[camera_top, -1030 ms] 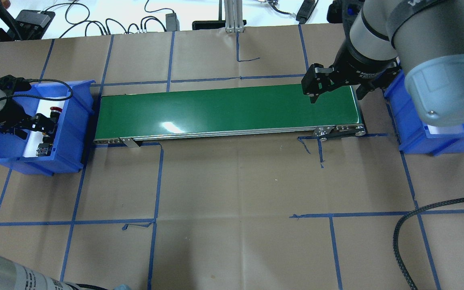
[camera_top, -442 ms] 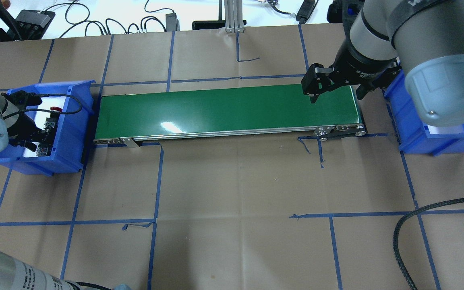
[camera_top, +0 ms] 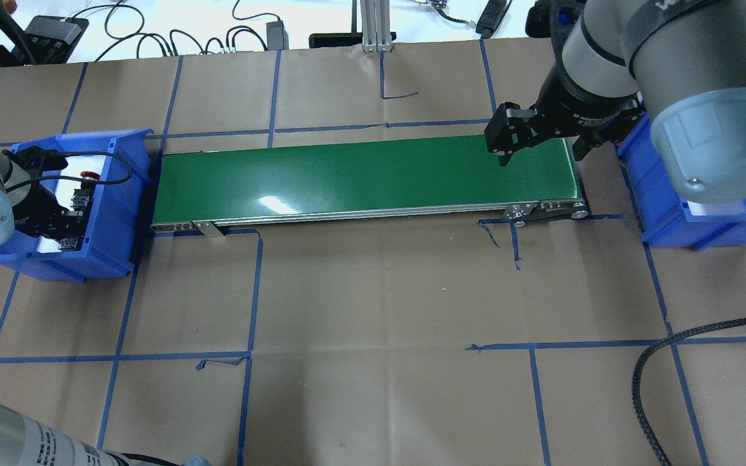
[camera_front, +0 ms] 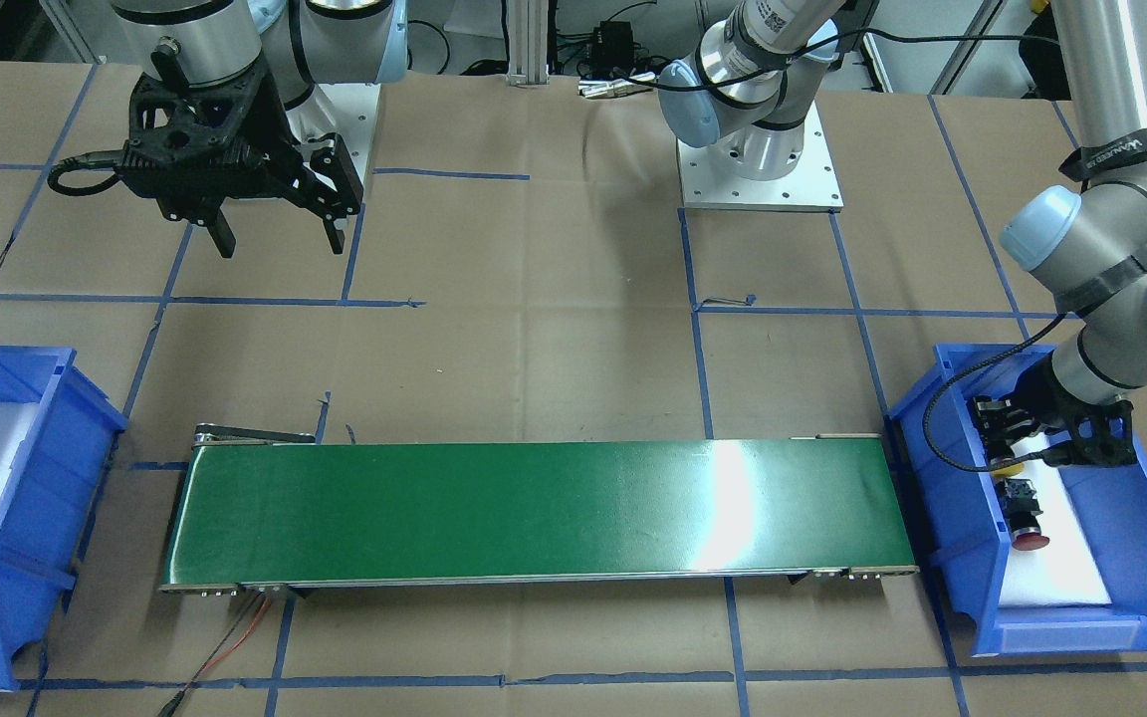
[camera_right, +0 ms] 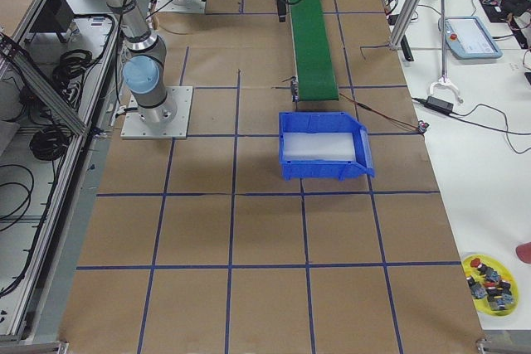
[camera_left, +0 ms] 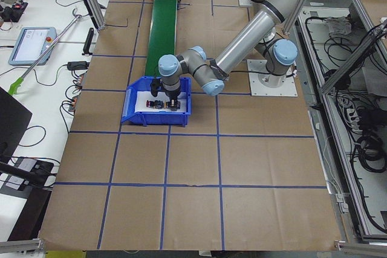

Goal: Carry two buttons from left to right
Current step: 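Close the left gripper on the yellow-capped button and lift it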

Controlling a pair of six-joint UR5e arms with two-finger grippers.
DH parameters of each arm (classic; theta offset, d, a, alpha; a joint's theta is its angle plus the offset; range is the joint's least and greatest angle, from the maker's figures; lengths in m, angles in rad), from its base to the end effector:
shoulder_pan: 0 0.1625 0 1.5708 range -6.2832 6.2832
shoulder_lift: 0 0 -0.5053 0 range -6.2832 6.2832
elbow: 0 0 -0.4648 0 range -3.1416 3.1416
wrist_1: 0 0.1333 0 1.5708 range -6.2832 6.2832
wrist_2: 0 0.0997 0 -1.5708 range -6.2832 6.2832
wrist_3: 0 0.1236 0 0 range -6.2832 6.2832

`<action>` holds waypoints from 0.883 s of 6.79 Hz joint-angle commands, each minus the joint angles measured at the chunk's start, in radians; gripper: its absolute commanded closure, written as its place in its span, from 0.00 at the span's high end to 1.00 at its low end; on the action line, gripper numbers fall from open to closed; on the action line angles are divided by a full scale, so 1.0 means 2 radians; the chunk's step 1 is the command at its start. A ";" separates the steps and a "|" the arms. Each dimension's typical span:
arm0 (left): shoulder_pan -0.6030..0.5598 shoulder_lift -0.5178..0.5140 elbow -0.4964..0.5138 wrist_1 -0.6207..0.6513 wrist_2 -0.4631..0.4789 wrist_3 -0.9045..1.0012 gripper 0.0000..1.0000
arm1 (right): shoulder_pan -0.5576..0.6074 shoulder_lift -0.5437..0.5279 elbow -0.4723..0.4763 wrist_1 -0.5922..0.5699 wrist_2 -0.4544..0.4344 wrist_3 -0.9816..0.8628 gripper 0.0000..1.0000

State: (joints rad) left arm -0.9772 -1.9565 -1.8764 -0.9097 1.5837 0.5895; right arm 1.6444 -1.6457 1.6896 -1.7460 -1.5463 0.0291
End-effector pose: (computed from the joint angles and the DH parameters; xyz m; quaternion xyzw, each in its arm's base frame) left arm 0.2511 -0.6076 0.2078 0.0020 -0.9999 -0.0161 0.0031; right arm 0.1758 -0.5301 0.5365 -0.0230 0.9975 -0.0649 0.0156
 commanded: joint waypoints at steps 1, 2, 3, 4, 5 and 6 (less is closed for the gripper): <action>0.000 0.003 0.007 0.000 -0.001 -0.008 0.07 | 0.000 0.001 0.000 -0.001 0.000 0.000 1.00; 0.001 0.012 0.013 -0.004 -0.001 -0.009 0.05 | 0.000 0.001 0.000 -0.001 0.000 0.000 1.00; -0.001 0.033 0.037 -0.039 -0.001 -0.011 0.05 | 0.000 0.001 0.000 -0.001 0.000 0.000 1.00; -0.002 0.053 0.074 -0.103 -0.001 -0.011 0.05 | 0.000 0.001 0.000 -0.001 0.000 0.000 1.00; -0.002 0.064 0.115 -0.160 -0.001 -0.011 0.05 | 0.000 0.001 0.000 -0.001 0.000 0.000 1.00; -0.005 0.059 0.149 -0.194 -0.001 -0.012 0.05 | 0.000 0.001 0.000 -0.001 0.000 0.000 1.00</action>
State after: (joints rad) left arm -0.9825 -1.8438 -1.6638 -1.1966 1.5815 0.5670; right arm 1.6444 -1.6438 1.6899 -1.7472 -1.5463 0.0291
